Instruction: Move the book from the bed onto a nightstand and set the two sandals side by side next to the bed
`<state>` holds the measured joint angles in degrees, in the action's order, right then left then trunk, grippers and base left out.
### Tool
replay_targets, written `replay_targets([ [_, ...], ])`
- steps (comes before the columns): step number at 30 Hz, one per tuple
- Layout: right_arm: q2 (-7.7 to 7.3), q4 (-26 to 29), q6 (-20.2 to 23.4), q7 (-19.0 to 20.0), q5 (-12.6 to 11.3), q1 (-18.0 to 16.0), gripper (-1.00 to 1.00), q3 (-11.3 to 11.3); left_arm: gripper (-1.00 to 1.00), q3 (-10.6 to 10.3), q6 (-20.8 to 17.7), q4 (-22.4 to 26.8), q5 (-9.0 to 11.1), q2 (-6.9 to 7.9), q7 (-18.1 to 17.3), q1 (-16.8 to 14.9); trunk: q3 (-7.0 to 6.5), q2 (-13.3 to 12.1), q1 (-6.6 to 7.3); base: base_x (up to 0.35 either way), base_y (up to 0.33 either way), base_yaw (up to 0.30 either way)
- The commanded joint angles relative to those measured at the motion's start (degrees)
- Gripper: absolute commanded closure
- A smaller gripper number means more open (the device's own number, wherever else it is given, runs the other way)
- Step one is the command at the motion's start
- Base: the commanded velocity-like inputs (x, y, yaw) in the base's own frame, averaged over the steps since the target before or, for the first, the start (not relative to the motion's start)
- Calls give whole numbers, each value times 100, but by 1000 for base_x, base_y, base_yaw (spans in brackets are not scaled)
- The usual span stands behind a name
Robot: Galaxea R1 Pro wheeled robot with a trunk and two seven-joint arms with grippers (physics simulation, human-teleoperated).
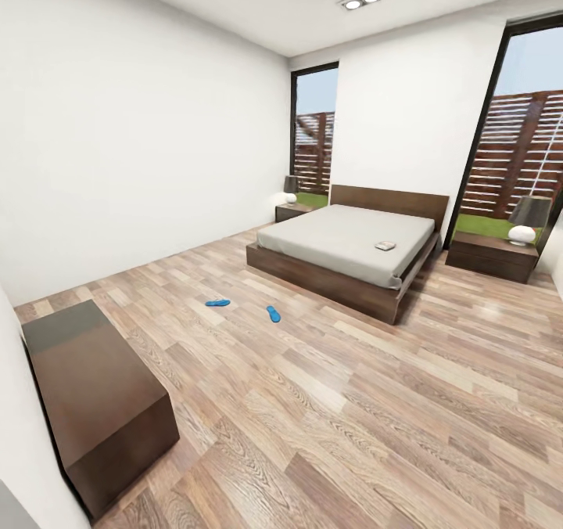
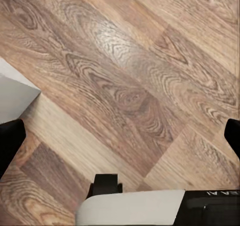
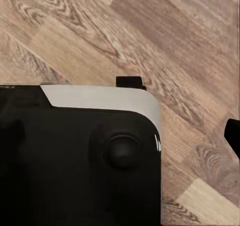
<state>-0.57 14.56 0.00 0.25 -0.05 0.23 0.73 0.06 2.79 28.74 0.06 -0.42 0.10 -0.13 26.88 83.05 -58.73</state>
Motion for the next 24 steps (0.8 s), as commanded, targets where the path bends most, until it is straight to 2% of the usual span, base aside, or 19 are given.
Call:
replay_targets([
  [1, -1, 118, 0, 0, -2, 3, -100, 11, -100, 1, 13, 77, 1, -10, 2, -2, 5, 2, 0, 0, 0, 0],
  [4, -7, 710, 3, -11, -5, 3, -100, 20, -100, 2, 7, 406, 2, -52, 4, -4, 5, 2, 0, 0, 0, 0],
  [9, -6, 1179, -3, -15, -6, 3, -100, 23, -100, 2, 16, 571, 9, -62, -4, -5, 5, 2, 0, 0, 0, 0],
  [12, -5, 1242, -20, -16, -5, 3, -100, 25, -100, 3, 25, 592, 43, -62, -9, -5, 5, 2, 0, 0, 0, 0],
  [18, 3, 1273, -133, -9, -4, 3, -100, 39, -100, 3, 39, 612, 325, -32, -18, -5, 5, 2, 0, 29, 0, 0],
  [24, 4, 1253, -154, -18, -6, 3, -100, 61, -100, 3, 45, 607, 484, -21, -19, -5, 5, 2, 0, 225, 0, 0],
])
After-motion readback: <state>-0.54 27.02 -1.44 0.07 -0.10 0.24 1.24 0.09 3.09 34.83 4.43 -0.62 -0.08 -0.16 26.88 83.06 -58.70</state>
